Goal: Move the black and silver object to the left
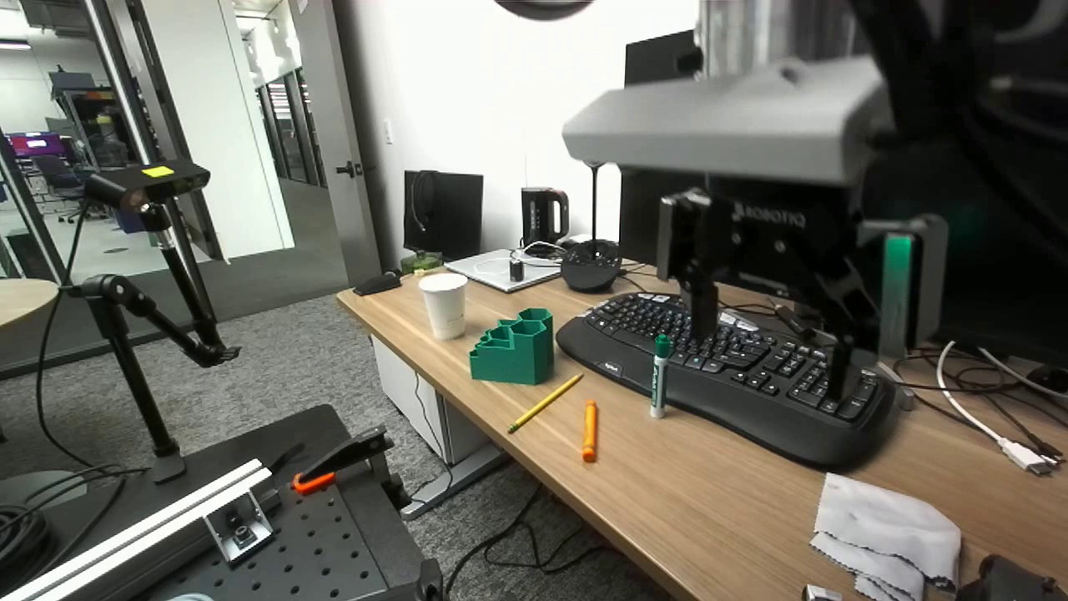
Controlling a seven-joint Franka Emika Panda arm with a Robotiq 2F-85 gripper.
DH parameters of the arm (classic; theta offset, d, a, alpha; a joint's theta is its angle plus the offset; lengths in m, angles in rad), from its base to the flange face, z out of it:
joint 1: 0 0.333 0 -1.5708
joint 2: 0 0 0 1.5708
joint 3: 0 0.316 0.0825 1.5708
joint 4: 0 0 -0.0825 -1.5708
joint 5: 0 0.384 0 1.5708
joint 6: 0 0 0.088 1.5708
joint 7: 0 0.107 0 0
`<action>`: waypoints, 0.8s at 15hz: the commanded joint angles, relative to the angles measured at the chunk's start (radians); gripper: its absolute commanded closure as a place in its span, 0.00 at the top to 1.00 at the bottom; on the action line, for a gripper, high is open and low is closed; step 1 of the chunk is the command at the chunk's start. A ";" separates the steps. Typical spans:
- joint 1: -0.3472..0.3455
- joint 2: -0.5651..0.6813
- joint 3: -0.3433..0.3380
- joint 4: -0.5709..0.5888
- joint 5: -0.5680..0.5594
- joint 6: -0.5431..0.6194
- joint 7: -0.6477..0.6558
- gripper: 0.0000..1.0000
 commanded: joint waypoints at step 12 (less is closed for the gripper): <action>-0.195 0.598 0.138 0.425 -0.111 0.011 -0.139 1.00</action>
